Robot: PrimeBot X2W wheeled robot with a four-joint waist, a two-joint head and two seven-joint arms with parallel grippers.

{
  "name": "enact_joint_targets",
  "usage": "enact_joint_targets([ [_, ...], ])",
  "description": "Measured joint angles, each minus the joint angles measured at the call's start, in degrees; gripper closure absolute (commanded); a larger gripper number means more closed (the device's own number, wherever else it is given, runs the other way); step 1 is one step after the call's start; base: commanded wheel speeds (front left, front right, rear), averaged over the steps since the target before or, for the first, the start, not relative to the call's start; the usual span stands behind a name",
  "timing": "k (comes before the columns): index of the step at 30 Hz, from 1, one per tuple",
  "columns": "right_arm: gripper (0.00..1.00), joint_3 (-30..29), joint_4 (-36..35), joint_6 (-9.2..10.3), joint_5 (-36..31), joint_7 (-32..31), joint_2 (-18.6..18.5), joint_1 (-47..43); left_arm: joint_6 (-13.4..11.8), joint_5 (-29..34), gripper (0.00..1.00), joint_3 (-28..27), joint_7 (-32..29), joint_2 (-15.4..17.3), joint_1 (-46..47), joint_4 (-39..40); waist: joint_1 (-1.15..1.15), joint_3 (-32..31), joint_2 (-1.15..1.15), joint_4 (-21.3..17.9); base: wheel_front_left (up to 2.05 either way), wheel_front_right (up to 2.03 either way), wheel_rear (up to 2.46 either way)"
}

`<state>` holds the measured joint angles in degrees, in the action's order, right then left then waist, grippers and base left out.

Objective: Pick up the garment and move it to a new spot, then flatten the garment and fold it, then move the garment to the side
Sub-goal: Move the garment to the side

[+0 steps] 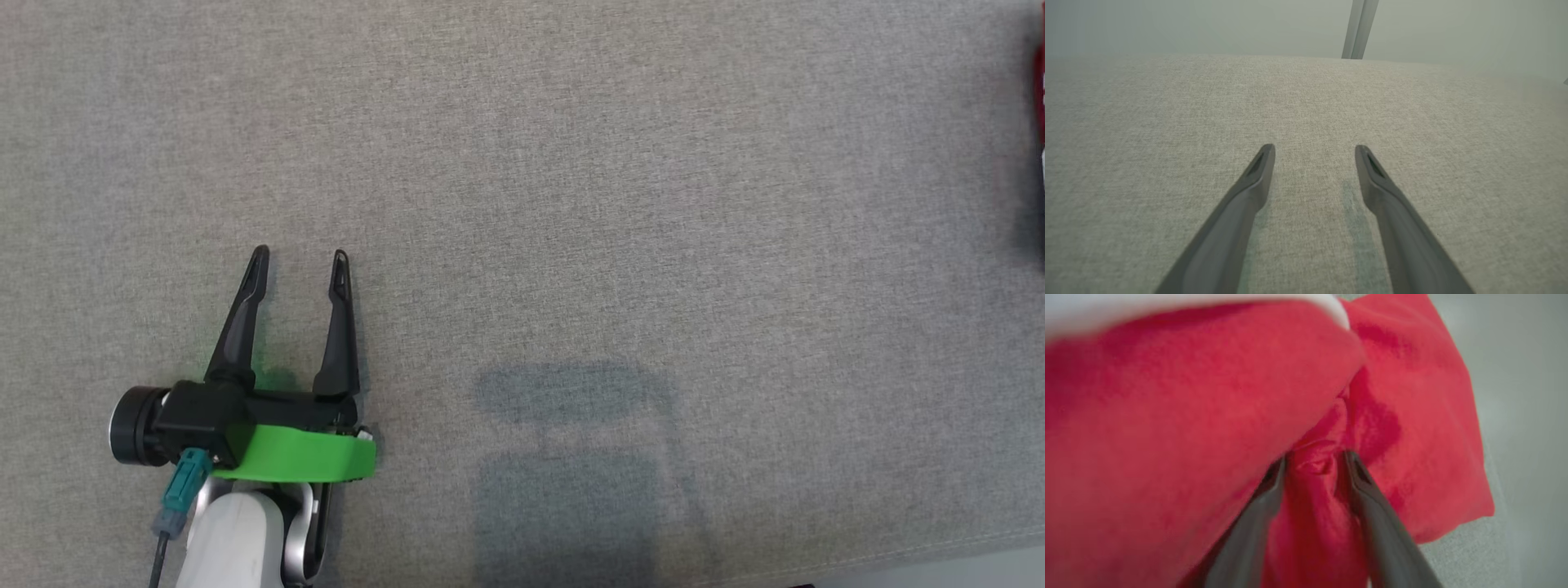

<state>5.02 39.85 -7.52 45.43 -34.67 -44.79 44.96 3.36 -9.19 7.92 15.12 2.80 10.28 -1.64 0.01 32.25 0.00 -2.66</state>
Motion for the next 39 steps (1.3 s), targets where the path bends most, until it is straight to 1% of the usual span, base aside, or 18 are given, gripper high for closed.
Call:
enact_joint_targets([
  [2,0.0,-0.5,1.2,0.0,-5.5,4.6,1.2,-0.1,0.0,0.0,0.0,0.3,0.0,0.0,0.0,-0.3,0.0,-0.2,0.0,0.2,0.0,0.0,0.0],
  [5,0.0,-1.3,1.0,0.0,-14.1,14.1,2.4,-1.0,-0.4,-0.5,0.0,0.6,0.0,0.0,-0.2,-0.6,0.0,-1.1,0.0,0.2,0.0,0.0,0.0],
  [8,0.0,-3.7,-0.3,0.0,-17.9,22.7,5.2,-3.8,-1.2,-1.6,0.0,0.4,0.0,0.0,-0.9,-1.2,0.0,-2.9,0.0,0.2,0.0,0.0,0.0],
  [11,0.0,-5.3,-4.0,-0.01,-21.3,28.2,7.7,-8.7,-2.0,-3.1,0.0,-0.4,0.0,0.0,-3.2,-2.0,0.0,-5.4,0.0,0.3,0.0,0.0,0.0],
  [13,0.0,-6.5,-7.0,-0.01,-23.3,29.1,9.5,-12.7,-2.4,-4.1,0.0,-1.5,0.0,0.0,-5.2,-2.2,0.0,-7.3,0.0,0.3,0.0,0.0,0.0],
  [15,0.0,-8.3,-10.4,-0.01,-27.4,28.3,10.8,-17.1,-2.7,-4.9,0.0,-2.4,0.0,0.0,-7.2,-2.6,-0.01,-9.4,0.0,0.3,0.0,0.0,0.0],
  [16,0.0,-9.5,-13.2,-0.01,-29.3,28.0,11.6,-19.5,-2.8,-5.2,0.0,-3.0,0.0,0.0,-8.3,-2.6,-0.01,-10.7,0.0,0.3,0.0,0.0,0.0],
  [18,0.0,-12.1,-19.0,0.0,-32.4,27.9,14.3,-23.0,-2.9,-5.5,0.0,-3.8,0.0,0.0,-10.2,-2.5,-0.01,-13.0,0.0,0.3,0.0,0.0,0.0],
  [20,0.0,-12.2,-26.0,-0.03,-34.2,28.0,17.8,-26.9,-3.4,-6.3,0.0,-4.4,0.0,0.0,-12.1,-2.4,-0.01,-15.5,0.0,0.2,0.0,0.0,0.0],
  [22,0.0,-11.6,-31.4,-0.01,-36.1,29.5,20.9,-30.8,-3.8,-7.1,0.0,-4.9,0.0,0.0,-14.0,-2.4,-0.01,-17.8,0.0,0.2,0.0,0.0,0.0],
  [23,0.0,-11.0,-33.7,-0.01,-36.8,30.7,22.2,-32.5,-4.0,-7.8,0.0,-5.0,0.0,0.0,-14.8,-2.5,-0.01,-18.9,0.0,0.1,0.0,0.0,0.0],
  [25,0.0,-9.5,-35.9,-0.01,-38.4,34.1,24.0,-35.7,-4.5,-8.1,0.0,-5.3,0.0,0.0,-15.8,-2.5,-0.01,-21.3,0.0,0.1,0.0,0.0,0.0],
  [28,0.0,-7.6,-35.5,0.0,-39.8,40.0,26.2,-39.6,-4.6,-8.3,0.0,-5.5,0.0,0.0,-16.7,-2.7,-0.01,-24.2,0.0,0.3,0.0,0.0,0.0],
  [32,0.0,-5.0,-31.8,0.0,-41.6,47.1,29.8,-42.3,-4.4,-8.0,0.0,-5.8,0.0,0.0,-17.7,-4.8,-0.01,-27.7,0.0,0.8,0.0,0.0,0.0],
  [34,0.0,-4.7,-29.9,0.0,-42.4,48.8,31.9,-43.4,-4.1,-7.5,0.0,-6.1,0.0,0.0,-17.9,-5.6,-0.01,-29.3,0.0,1.2,0.0,0.0,0.0],
  [37,0.0,-5.3,-28.0,0.0,-43.1,49.5,35.0,-44.6,-3.5,-7.2,0.0,-6.3,0.0,0.0,-17.9,-6.7,-0.01,-31.0,0.0,1.9,0.0,0.0,0.0],
  [39,0.0,-6.5,-28.7,0.0,-43.6,49.6,37.1,-45.2,-3.0,-6.7,0.0,-6.4,0.0,0.0,-17.8,-7.3,-0.01,-31.9,0.0,2.4,0.0,0.0,0.0],
])
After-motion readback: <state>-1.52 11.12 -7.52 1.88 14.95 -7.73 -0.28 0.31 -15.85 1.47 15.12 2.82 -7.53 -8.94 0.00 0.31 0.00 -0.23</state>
